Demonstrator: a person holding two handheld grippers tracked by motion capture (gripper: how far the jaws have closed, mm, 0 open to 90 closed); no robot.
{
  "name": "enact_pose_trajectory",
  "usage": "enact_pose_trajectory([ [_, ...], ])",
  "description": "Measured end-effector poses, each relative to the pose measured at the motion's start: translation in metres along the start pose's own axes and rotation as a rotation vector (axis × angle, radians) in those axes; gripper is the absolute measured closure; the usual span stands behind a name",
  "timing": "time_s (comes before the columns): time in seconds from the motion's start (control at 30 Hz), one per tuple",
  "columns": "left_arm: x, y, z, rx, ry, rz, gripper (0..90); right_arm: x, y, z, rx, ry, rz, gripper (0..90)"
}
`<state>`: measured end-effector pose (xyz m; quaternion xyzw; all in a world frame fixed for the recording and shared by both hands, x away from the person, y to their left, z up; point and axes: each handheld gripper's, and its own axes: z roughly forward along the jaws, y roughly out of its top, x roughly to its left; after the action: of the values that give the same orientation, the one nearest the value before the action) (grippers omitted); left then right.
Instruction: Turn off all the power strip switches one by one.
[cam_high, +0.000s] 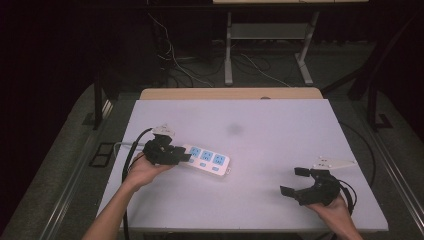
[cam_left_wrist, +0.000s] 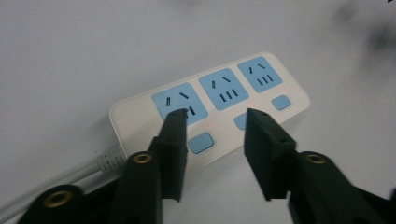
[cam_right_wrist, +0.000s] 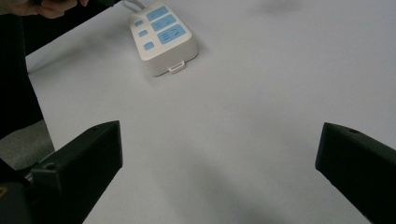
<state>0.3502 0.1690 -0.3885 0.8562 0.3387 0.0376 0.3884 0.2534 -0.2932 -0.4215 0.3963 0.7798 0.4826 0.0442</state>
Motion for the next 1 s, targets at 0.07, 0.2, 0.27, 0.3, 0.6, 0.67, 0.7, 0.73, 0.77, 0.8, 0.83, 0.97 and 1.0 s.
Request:
enact_pose_trajectory([
  [0.07,0.0,0.0,0.001,0.008,-0.003,0.002,68.2,0.0,0.0,0.0,-0.001,-0.001,0.0,0.5],
  [0.2,0.002,0.001,0.005,0.023,0.001,0.0,82.7,0.0,0.0,0.0,0.0,-0.003,-0.004,0.5],
  [0.27,0.003,0.001,0.007,0.035,-0.005,0.002,88.5,0.0,0.0,0.001,0.002,-0.005,-0.007,0.5],
  [0.3,0.003,0.001,0.009,0.043,-0.006,0.004,88.8,0.0,0.0,0.001,0.003,-0.005,-0.009,0.5],
  [0.6,0.003,0.008,0.02,0.096,-0.003,0.026,89.0,0.001,-0.001,0.001,0.002,-0.007,-0.01,0.5],
  [0.67,0.003,0.008,0.022,0.108,-0.003,0.028,89.0,0.001,-0.001,0.001,0.002,-0.006,-0.012,0.5],
  [0.7,0.004,0.008,0.022,0.115,-0.001,0.031,89.0,0.001,-0.001,0.001,0.002,-0.006,-0.012,0.5],
  [0.73,0.005,0.008,0.024,0.118,-0.002,0.029,89.0,0.001,-0.001,0.001,0.002,-0.006,-0.012,0.5],
  [0.77,0.005,0.008,0.024,0.124,-0.001,0.03,89.1,0.001,-0.001,0.001,0.002,-0.006,-0.012,0.5],
  [0.8,0.006,0.008,0.025,0.13,0.002,0.029,89.1,0.001,-0.001,0.001,0.002,-0.005,-0.012,0.5],
  [0.83,0.008,0.007,0.026,0.133,0.002,0.024,89.0,0.001,-0.001,0.001,0.002,-0.005,-0.012,0.5],
  [0.97,0.011,0.006,0.028,0.137,0.005,0.018,89.1,0.001,-0.001,0.001,0.003,-0.006,-0.012,0.5],
  [1.0,0.011,0.006,0.028,0.137,0.004,0.018,89.0,0.001,-0.001,0.001,0.003,-0.006,-0.012,0.5],
])
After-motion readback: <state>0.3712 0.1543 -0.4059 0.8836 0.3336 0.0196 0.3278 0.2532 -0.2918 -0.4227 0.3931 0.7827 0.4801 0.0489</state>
